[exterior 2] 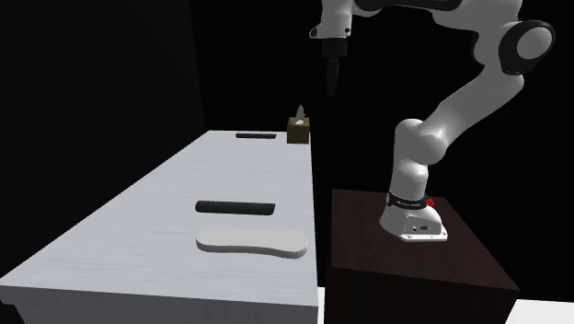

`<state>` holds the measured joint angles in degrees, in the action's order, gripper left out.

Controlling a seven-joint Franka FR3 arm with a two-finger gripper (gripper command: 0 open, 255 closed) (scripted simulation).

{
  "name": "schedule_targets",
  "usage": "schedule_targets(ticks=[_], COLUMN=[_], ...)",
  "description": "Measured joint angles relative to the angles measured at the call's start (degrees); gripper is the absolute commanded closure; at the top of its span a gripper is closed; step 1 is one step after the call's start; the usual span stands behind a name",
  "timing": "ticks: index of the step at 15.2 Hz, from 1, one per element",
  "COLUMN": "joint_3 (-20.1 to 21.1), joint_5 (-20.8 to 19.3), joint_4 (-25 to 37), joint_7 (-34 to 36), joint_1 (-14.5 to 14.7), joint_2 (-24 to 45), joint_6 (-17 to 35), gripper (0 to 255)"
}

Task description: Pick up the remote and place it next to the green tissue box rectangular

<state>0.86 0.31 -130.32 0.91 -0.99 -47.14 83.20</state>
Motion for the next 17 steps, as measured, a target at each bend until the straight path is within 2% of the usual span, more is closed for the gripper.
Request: schedule_targets(ticks=[2,8,17], joint_3=[0.4,5.4,13.2], joint_5=[0.4,4.4,8.7], joint_4=[-0.1,-2.2,-1.1], joint_7=[0.4,5.4,12.7], joint_1=[0.1,1.9,4.2], joint_2=[0.5,5.3,17.5], joint_6=[0.6,7.6,19.4], gripper=[0,0,0])
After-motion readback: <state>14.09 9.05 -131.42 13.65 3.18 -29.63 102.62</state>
